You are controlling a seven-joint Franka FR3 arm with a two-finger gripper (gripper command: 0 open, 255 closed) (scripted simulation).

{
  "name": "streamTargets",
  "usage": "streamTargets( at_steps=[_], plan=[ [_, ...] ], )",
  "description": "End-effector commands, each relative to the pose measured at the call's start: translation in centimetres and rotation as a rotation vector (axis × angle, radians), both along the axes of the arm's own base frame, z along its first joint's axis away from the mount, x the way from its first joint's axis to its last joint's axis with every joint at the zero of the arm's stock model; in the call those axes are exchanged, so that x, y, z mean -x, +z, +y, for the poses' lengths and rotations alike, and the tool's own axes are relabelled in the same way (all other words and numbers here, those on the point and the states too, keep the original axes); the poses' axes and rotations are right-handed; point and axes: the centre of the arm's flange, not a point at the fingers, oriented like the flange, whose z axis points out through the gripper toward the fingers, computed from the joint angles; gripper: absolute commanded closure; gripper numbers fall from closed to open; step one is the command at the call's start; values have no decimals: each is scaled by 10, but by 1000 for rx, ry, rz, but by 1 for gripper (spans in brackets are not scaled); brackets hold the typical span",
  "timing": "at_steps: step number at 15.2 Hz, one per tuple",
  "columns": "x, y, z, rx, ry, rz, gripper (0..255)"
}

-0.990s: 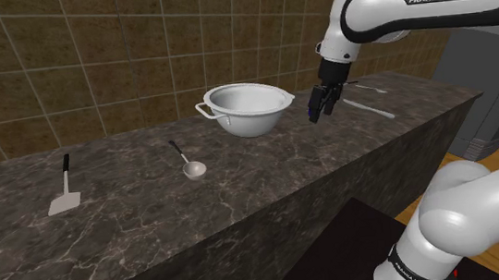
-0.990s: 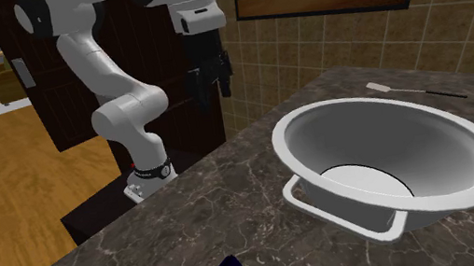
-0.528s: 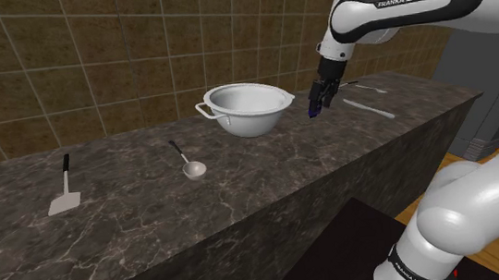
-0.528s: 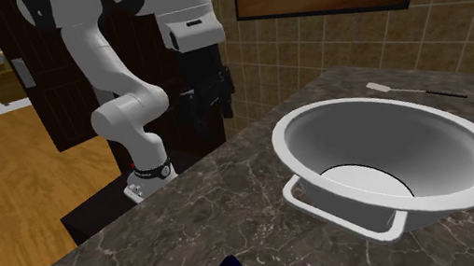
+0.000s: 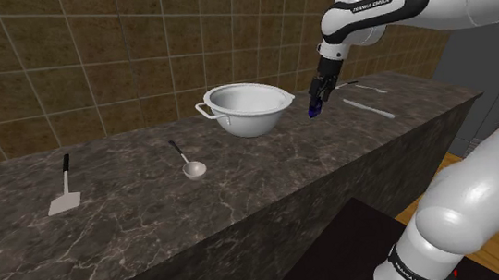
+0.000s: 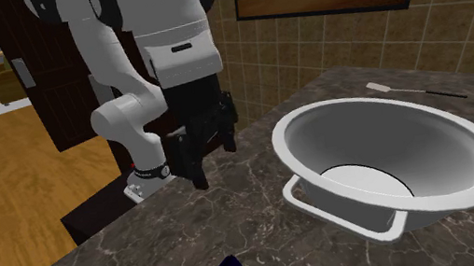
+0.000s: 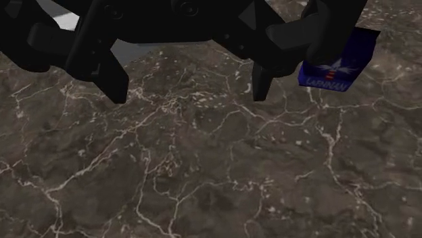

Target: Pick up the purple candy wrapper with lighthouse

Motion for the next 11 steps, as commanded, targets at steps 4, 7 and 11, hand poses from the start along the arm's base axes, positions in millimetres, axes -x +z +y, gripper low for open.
streamTargets(
  at_steps=[4, 7, 11],
  plan=[
    [-31, -7, -57, 3, -14, -10, 0],
    [-49, -11, -91, 5, -23, -16, 0],
    [-68, -16, -128, 7, -33, -23, 0]
  ],
)
